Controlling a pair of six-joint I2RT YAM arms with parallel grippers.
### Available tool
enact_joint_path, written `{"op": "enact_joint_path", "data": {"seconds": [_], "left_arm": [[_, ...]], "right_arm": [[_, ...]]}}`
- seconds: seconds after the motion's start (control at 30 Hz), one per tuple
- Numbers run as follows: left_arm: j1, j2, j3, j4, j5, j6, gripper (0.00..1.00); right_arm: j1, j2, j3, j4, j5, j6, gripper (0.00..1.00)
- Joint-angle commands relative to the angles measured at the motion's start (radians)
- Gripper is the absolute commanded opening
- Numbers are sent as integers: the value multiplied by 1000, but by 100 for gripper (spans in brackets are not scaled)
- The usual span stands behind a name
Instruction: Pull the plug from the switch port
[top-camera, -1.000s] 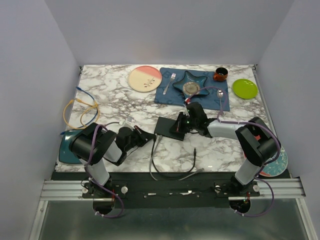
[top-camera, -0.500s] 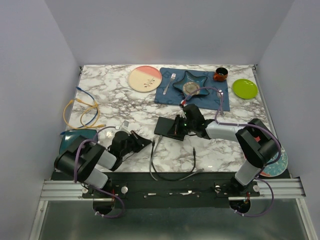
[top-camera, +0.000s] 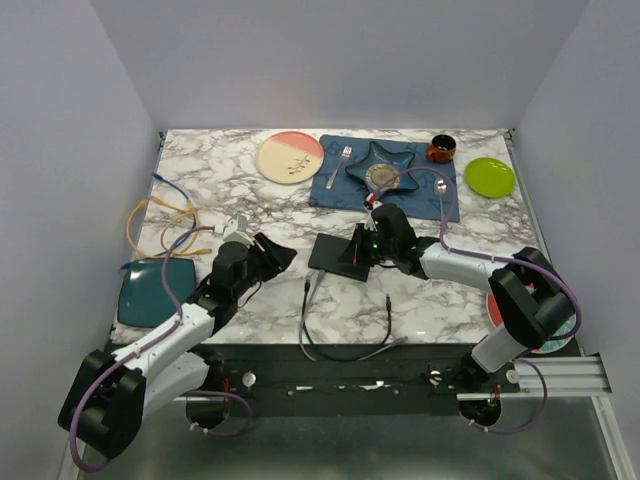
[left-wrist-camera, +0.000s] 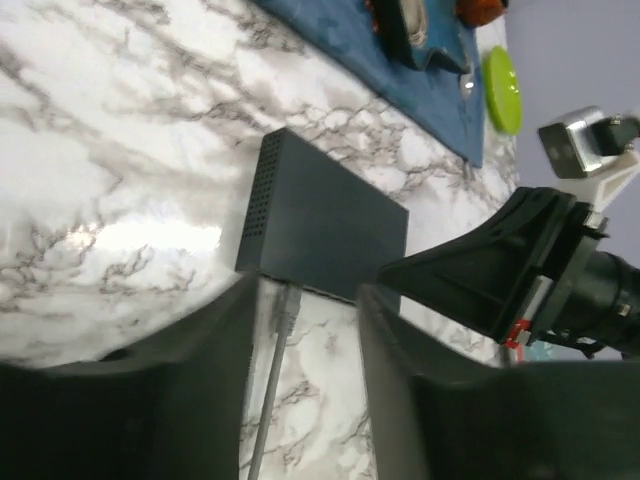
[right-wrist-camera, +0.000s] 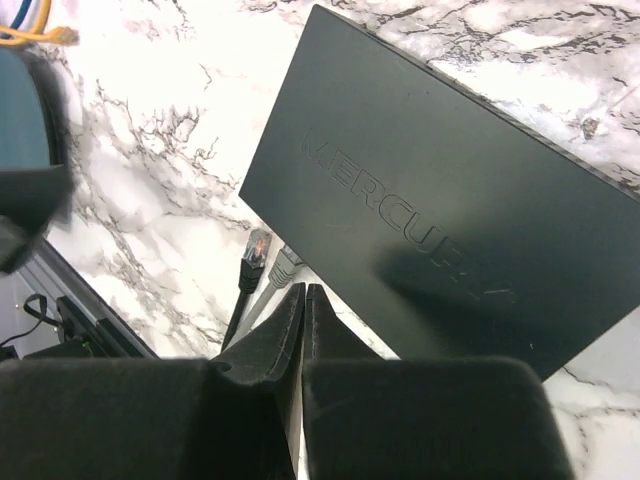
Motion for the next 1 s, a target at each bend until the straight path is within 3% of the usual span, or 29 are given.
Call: {"op": "enact_joint_path", "data": {"seconds": [0.0,0.1,0.33,0.63,0.7,0.83,0.97], "left_arm": [[-31,56,-49,-139,-47,16,65],[-99,86,-61,-108,-73,5,68],[-312,215,20,-194,-285,9,72],[-387,398,178,-395,-474,6,70],[-394,384,175,-406,-506,-15,69],[-404,173,117,-404,-578,-41,68],[-430,51,134,-352,-548,75,68]], "right_arm": [[-3,-33,-23,-42,48,-32,11],[-3,-33,-24,-47,58,-38,12],[-3,-20,-18,-53,68,-42,13],[-3,-45,-40,-62,85,-48,13],[-3,-54,-46,-65,88,-51,13],[-3,-89,-63,-77,126,-59,13],[-4,-160,-81,-97,206,-50,13]]}}
